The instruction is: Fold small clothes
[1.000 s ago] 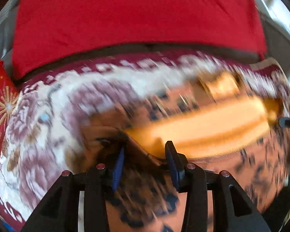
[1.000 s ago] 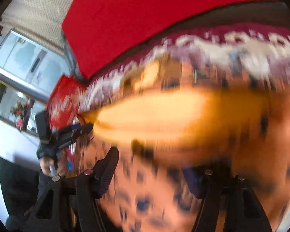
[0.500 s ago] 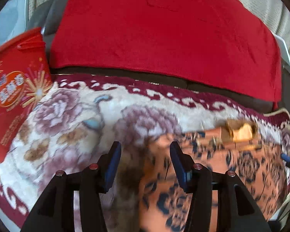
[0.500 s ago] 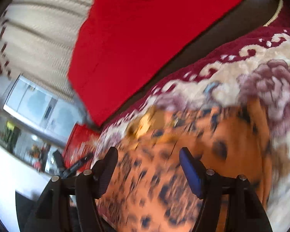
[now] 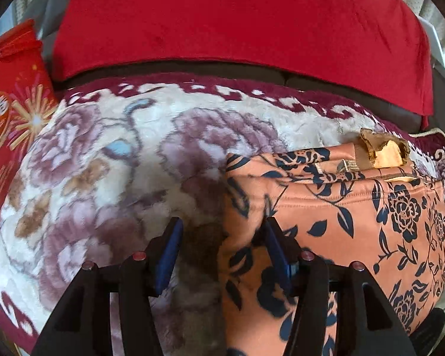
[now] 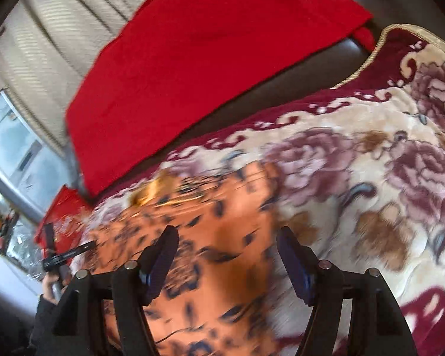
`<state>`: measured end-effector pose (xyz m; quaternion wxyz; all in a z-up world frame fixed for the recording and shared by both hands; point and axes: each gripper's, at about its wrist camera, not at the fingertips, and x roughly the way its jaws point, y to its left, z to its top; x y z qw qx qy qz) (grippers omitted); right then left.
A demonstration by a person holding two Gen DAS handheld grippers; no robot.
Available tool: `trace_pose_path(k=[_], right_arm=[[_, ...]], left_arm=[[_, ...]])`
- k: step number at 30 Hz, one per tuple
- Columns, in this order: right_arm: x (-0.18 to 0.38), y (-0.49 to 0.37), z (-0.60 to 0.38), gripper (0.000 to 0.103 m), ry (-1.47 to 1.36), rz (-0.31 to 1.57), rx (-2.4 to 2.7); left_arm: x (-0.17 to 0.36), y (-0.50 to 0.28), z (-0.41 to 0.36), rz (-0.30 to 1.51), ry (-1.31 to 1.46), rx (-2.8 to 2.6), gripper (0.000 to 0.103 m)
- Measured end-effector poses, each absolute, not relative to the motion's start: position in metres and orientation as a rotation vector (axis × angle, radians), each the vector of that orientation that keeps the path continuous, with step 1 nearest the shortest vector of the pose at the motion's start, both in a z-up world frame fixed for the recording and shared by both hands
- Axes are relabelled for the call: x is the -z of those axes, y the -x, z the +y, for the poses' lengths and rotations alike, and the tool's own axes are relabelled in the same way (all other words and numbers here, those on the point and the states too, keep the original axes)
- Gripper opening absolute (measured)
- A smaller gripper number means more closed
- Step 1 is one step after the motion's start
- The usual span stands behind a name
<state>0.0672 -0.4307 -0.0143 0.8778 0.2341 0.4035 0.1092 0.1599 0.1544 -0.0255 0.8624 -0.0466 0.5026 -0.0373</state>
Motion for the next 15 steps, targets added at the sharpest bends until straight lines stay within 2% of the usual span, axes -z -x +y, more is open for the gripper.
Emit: trace_pose_path(k=[5, 6, 7, 8, 9, 11, 15], right_arm=[[0.026, -0.107, -0.427, 0.071, -0.418, 0.89, -0.185], [0.026, -0.112, -0.423, 0.07, -0.389, 0.892, -0.18], [0.025, -0.115, -0.418, 0.059, -0.358, 0.897, -0.187], [0.025, -0.118, -0.413, 0.025, -0.322, 0.908, -0.183], [0.023, -0.12, -0.405, 0.007, -0.249, 0.923, -0.151], [0.017, -0.12, -0.389, 0.007, -0.127, 0.912, -0.129], [-0.002, -0.121, -0.381, 0.007, -0.025, 0.84, -0.07]], left_arm=[[0.026, -0.172, 0.143, 1.063, 0.086, 0.094, 0.057], [0.026, -0.174, 0.142, 1.064, 0.083, 0.094, 0.053], [0.027, -0.175, 0.141, 1.064, 0.082, 0.098, 0.049], [0.027, -0.175, 0.14, 1.061, 0.084, 0.111, 0.033], [0.027, -0.176, 0.138, 1.058, 0.078, 0.115, 0.026], [0.025, -0.177, 0.134, 1.041, 0.036, 0.101, 0.013], [0.013, -0.181, 0.132, 0.993, 0.023, 0.085, 0.01]])
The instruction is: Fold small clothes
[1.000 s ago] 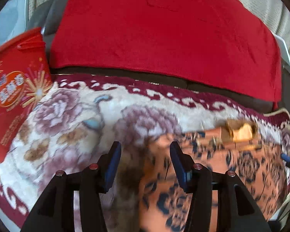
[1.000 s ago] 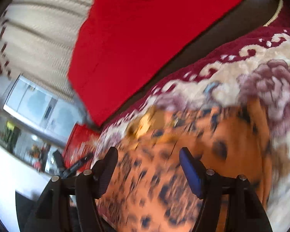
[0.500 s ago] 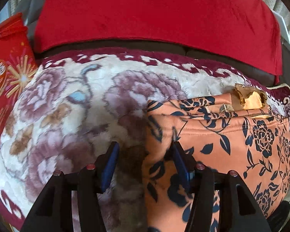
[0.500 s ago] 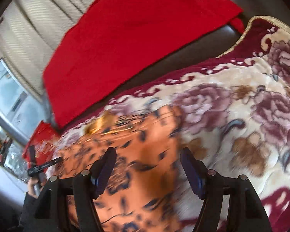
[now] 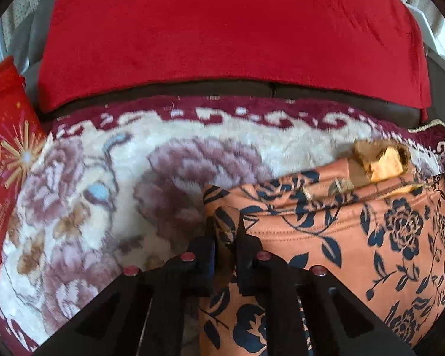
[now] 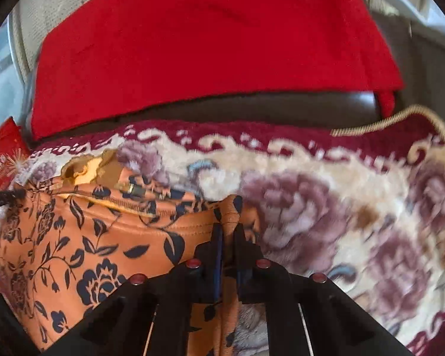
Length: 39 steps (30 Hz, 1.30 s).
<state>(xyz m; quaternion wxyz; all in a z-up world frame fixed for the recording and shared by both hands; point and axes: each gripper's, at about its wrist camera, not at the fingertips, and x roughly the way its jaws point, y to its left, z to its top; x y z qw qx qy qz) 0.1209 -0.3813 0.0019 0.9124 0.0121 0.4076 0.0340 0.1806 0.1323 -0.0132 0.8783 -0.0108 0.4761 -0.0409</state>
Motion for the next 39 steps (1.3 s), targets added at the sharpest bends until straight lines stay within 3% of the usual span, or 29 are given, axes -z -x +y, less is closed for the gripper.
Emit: trace_pose_path(k=[8, 13, 15, 16, 17, 18, 19, 26, 34, 39], right_arm=[[0.038, -0.149, -0.393, 0.007, -0.123, 0.935, -0.045], [0.028, -0.136, -0.407, 0.013, -0.231, 0.931, -0.042], [0.015, -0.122, -0.414, 0.023, -0.282, 0.898, -0.047], [0.008, -0.113, -0.417, 0.035, -0.314, 0.877, -0.054], [0.002, -0.105, -0.418, 0.06, -0.338, 0.862, -0.059], [-0.005, -0.094, -0.42, 0.072, -0.368, 0.841, -0.067], [-0.011, -0.083, -0.42, 0.077, -0.395, 0.816, -0.086], [-0.02, 0.002, -0.394, 0.077, -0.562, 0.778, -0.362], [0.039, 0.013, -0.346, 0.077, -0.792, 0.854, -0.507], [0.062, 0.01, -0.387, 0.074, -0.892, 0.839, -0.348]], left_arm=[[0.036, -0.2, 0.145, 1.025, 0.09, 0.027, 0.01], [0.025, -0.194, 0.146, 1.026, 0.105, 0.023, 0.012], [0.012, -0.184, 0.149, 0.99, 0.138, 0.019, 0.017], [0.005, -0.176, 0.151, 0.979, 0.139, 0.008, 0.021], [-0.001, -0.171, 0.153, 0.967, 0.137, 0.003, 0.027], [-0.007, -0.165, 0.154, 0.95, 0.133, 0.001, 0.032], [-0.016, -0.155, 0.155, 0.923, 0.126, -0.004, 0.035], [-0.049, -0.088, 0.153, 0.823, 0.133, 0.035, 0.053], [-0.016, -0.039, 0.103, 0.872, 0.144, 0.162, 0.055], [0.018, -0.048, 0.119, 0.938, 0.121, 0.047, 0.055]])
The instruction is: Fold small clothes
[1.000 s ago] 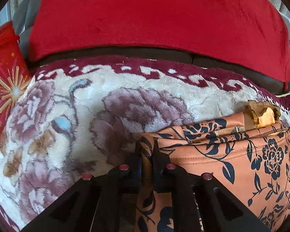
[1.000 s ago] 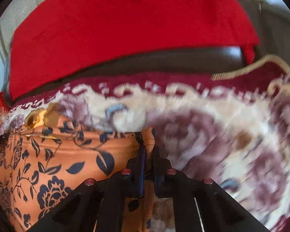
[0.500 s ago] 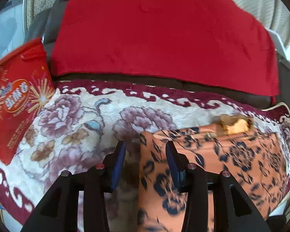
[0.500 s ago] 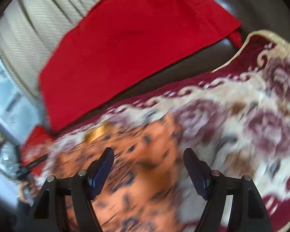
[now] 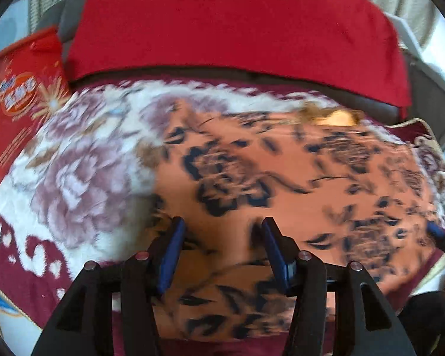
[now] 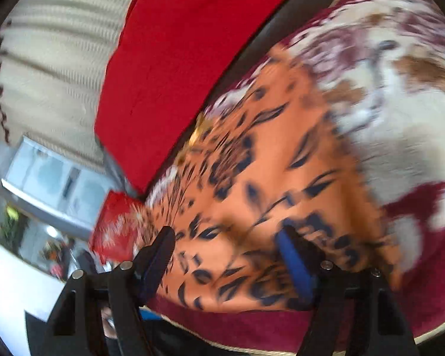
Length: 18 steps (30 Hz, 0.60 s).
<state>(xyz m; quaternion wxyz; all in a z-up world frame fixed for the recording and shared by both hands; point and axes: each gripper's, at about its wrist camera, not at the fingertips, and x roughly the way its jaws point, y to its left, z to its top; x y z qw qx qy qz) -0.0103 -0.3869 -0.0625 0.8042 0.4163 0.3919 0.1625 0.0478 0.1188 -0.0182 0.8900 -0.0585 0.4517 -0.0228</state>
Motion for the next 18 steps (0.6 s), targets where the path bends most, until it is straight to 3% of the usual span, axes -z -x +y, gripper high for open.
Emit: trace_pose_path(k=[7, 12, 18], right_arm=[[0.039, 0.028, -0.419, 0.077, -0.894, 0.76, -0.206], [0.009, 0.014, -0.394, 0.077, -0.845, 0.751, -0.362], [0.037, -0.053, -0.365, 0.078, -0.901, 0.927, -0.517]], left_arm=[[0.014, -0.044, 0.164, 0.924, 0.26, -0.064, 0.055], [-0.004, -0.033, 0.153, 0.891, 0.253, 0.009, 0.055], [-0.012, -0.048, 0.125, 0.897, 0.181, 0.117, 0.06]])
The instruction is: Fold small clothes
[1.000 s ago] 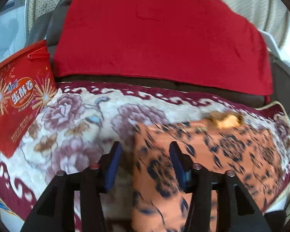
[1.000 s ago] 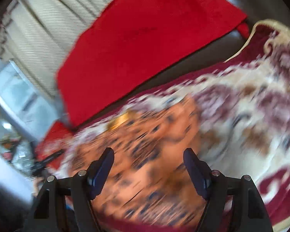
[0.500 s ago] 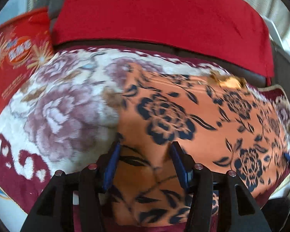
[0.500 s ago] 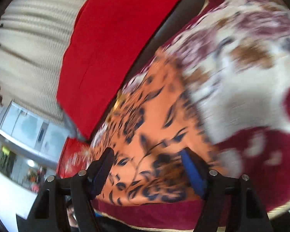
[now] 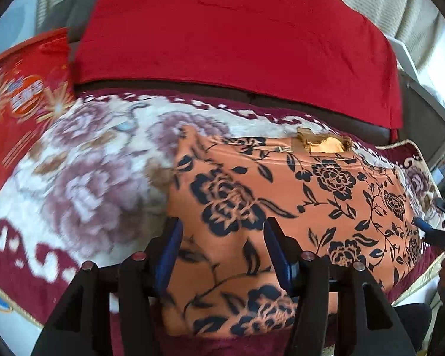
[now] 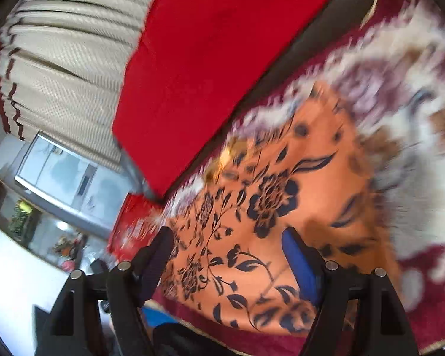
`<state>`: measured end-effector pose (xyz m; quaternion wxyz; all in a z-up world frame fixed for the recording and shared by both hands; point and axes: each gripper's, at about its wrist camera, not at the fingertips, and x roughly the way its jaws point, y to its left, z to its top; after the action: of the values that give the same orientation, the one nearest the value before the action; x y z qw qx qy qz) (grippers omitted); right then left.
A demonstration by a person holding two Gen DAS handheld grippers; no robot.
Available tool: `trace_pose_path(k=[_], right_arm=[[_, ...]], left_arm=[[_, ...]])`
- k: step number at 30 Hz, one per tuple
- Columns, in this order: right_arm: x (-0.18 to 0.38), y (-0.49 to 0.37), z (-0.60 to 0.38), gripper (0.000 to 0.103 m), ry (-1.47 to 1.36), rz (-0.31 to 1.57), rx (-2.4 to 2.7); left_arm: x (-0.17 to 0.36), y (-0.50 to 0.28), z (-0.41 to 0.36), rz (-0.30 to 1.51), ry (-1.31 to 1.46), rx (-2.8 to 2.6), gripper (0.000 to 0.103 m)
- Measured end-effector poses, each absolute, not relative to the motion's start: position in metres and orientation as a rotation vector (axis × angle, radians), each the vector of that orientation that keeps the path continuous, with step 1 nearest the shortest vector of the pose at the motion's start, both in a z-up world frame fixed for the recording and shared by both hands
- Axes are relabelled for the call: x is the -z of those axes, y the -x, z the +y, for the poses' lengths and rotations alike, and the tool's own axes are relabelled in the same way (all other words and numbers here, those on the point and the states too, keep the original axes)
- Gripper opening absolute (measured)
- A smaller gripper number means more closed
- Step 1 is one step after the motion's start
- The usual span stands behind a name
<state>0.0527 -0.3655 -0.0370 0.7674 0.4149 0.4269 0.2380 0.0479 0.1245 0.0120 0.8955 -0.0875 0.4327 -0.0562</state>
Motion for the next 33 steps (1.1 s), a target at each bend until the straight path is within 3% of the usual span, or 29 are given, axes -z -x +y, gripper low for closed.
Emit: trace_pose_path(k=[3, 9, 17, 24, 33], right_arm=[[0.055, -0.073, -0.383, 0.078, -0.977, 0.96, -0.466], [0.041, -0.073, -0.438, 0.078, -0.942, 0.895, -0.269], [0.008, -0.061, -0.402, 0.079, -0.842, 0.848, -0.438], [0.048, -0.111, -0.393, 0.079, -0.84, 0.949, -0.352], [0.016, 0.012, -0.421, 0.078, -0.782, 0.792, -0.204]], left_arm=[[-0.002, -0.078, 0.125, 0.95, 0.177, 0.155, 0.06], [0.028, -0.138, 0.165, 1.038, 0.148, -0.062, 0.06], [-0.005, -0.158, 0.162, 0.946, 0.15, -0.016, 0.06], [0.008, -0.167, 0.159, 1.038, 0.22, -0.074, 0.06], [-0.034, -0.091, 0.114, 0.873, 0.138, 0.022, 0.061]])
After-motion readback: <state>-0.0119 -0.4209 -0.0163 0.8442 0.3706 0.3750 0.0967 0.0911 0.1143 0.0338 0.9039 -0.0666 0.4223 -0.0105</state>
